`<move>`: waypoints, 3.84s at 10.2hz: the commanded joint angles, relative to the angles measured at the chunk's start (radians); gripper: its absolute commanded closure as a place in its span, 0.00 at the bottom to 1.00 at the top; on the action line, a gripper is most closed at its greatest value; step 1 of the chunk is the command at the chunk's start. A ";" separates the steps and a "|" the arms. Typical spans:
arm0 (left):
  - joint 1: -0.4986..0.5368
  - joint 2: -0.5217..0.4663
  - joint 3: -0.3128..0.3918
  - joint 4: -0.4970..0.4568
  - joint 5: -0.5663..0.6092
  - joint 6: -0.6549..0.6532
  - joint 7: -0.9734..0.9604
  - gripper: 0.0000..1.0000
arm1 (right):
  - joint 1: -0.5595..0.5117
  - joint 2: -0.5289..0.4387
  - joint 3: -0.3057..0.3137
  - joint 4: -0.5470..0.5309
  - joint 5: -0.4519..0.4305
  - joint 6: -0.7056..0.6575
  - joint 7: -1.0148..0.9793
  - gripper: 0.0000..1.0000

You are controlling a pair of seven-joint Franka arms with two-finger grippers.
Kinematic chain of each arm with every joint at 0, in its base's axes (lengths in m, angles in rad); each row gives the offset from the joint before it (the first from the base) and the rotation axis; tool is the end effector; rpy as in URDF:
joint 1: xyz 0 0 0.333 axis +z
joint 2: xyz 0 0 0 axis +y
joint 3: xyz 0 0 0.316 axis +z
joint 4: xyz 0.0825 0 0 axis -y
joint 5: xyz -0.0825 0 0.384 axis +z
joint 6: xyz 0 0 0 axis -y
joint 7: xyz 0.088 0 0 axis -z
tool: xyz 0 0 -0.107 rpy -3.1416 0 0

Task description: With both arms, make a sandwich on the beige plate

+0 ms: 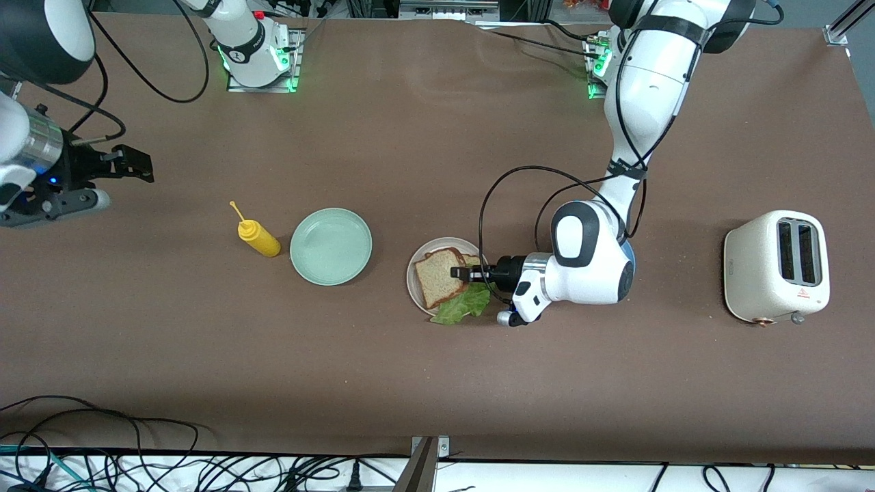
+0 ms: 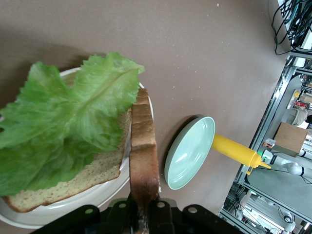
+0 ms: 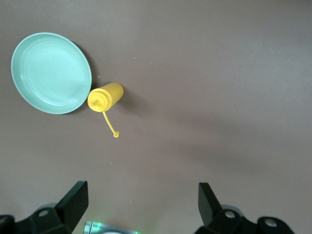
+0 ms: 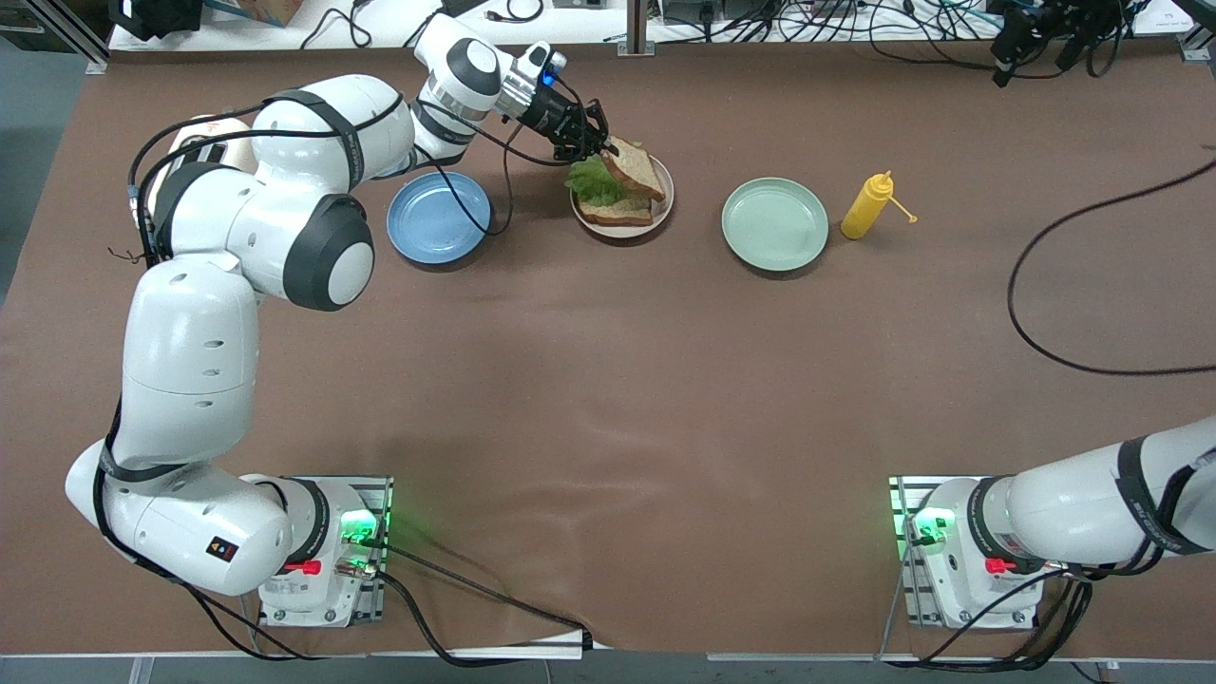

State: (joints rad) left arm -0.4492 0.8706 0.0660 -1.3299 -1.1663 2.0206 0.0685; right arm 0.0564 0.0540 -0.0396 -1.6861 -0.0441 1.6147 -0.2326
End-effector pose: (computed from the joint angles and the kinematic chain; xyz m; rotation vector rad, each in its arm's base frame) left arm 0.6626 -0.3374 0.2198 2.2078 0.1946 -0.3546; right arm 0.5658 0.0054 0.5437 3.0778 0.3930 -0.2013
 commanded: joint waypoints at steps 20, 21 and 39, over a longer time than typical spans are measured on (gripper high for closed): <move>0.233 -0.146 0.017 0.002 0.710 -0.198 0.099 0.00 | -0.041 -0.099 -0.002 -0.029 0.021 0.073 0.325 0.00; 0.245 -0.163 0.018 0.000 0.752 -0.224 0.073 0.00 | -0.043 -0.099 -0.022 -0.021 0.058 0.076 0.319 0.00; 0.346 -0.771 0.029 -0.265 1.180 -0.479 -0.047 0.00 | -0.058 -0.034 -0.011 0.074 0.055 -0.012 0.317 0.00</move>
State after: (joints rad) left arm -0.1071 0.1923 0.1035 -1.5033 -0.0205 1.5315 0.0288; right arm 0.0034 0.0033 -0.0518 -1.6458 0.0016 1.6246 0.0990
